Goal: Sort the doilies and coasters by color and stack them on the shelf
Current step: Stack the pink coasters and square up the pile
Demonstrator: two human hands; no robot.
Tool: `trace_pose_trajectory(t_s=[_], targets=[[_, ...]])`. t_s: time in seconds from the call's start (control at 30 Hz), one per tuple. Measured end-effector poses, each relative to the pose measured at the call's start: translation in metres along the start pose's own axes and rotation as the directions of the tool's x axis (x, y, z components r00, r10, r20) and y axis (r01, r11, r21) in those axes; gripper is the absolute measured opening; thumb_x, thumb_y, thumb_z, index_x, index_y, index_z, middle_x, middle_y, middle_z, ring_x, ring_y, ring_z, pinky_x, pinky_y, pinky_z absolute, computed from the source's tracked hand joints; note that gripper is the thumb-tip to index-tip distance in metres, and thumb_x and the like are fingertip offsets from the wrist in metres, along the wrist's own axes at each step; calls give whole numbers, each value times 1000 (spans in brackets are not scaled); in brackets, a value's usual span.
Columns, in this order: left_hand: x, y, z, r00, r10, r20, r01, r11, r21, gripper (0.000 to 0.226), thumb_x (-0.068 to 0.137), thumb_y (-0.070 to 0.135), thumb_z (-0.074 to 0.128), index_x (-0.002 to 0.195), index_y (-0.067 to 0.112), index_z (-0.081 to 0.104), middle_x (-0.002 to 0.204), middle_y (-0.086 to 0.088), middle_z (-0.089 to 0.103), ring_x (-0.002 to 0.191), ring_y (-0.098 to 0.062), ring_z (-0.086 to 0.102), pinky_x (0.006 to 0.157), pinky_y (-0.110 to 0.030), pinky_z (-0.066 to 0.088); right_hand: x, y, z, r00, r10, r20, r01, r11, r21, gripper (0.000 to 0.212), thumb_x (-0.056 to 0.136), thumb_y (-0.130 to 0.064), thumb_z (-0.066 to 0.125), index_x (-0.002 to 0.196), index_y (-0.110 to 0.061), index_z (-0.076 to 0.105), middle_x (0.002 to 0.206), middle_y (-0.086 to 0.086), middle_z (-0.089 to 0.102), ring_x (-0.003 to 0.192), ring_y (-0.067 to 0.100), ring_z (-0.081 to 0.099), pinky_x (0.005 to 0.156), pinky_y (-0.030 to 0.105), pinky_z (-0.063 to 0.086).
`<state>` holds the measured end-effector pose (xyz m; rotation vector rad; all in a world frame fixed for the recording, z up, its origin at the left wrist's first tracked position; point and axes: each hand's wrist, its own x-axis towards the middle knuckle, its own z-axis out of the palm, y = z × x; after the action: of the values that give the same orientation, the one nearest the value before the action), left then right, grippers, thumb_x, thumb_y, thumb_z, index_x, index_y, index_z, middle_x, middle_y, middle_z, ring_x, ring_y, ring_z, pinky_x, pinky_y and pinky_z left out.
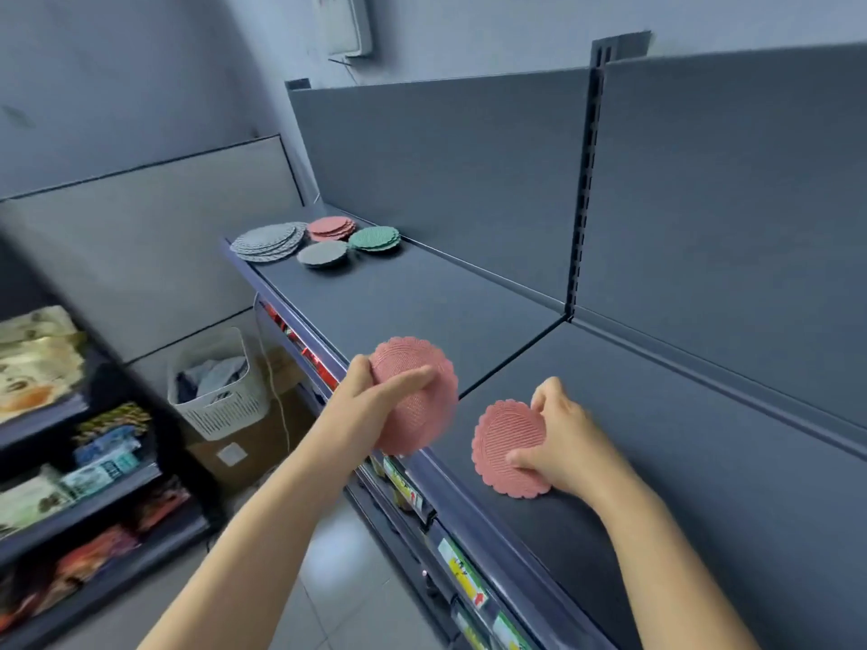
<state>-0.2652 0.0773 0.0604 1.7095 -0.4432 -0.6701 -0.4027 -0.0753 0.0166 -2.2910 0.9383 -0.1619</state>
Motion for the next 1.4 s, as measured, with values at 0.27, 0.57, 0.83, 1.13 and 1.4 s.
trace_pose_trajectory(t_s=[0.27, 0.57, 0.83, 1.13, 1.4], targets=[[-5, 2, -96, 993, 117, -15, -118, 974, -196, 23, 92, 3, 55, 113, 11, 53, 111, -11, 60, 96, -24, 65, 75, -48, 57, 12, -90, 32, 926, -157, -344, 296, 867, 402, 9, 87, -14, 65, 89, -6, 70, 81, 5, 72, 79, 26, 66, 67, 39, 55], [23, -29, -261, 989, 136, -60, -148, 944, -296, 28, 90, 6, 57, 117, 10, 53, 114, -10, 66, 100, -28, 67, 64, -35, 59, 25, -223, 124, 951, -9, -310, 232, 683, 693, 7, 83, -30, 70, 80, -23, 69, 87, 3, 74, 90, 24, 68, 68, 49, 59], [90, -49, -345, 993, 87, -74, -111, 893, -436, 40, 90, -2, 56, 125, 15, 48, 125, -8, 56, 110, -30, 60, 60, -30, 59, 73, -292, 145, 973, 106, -203, 114, 548, 829, 24, 90, -2, 57, 108, -19, 58, 111, 5, 62, 100, 25, 62, 55, 32, 59], [218, -52, -345, 997, 65, -32, -72, 914, -399, 38, 89, -2, 57, 117, 23, 55, 112, -5, 64, 92, -23, 68, 61, -35, 59, 203, -316, 156, 950, 55, -308, 223, 571, 790, 43, 88, -3, 61, 118, -34, 57, 113, 0, 66, 102, 16, 61, 58, 28, 58], [386, 19, -355, 993, 104, -46, -113, 960, -255, 37, 89, -3, 59, 121, 15, 52, 94, -7, 58, 58, -8, 62, 60, -33, 60, 345, -336, 149, 960, 112, -257, 192, 404, 894, 39, 90, -2, 58, 123, -22, 57, 94, -5, 68, 82, 11, 64, 59, 28, 59]])
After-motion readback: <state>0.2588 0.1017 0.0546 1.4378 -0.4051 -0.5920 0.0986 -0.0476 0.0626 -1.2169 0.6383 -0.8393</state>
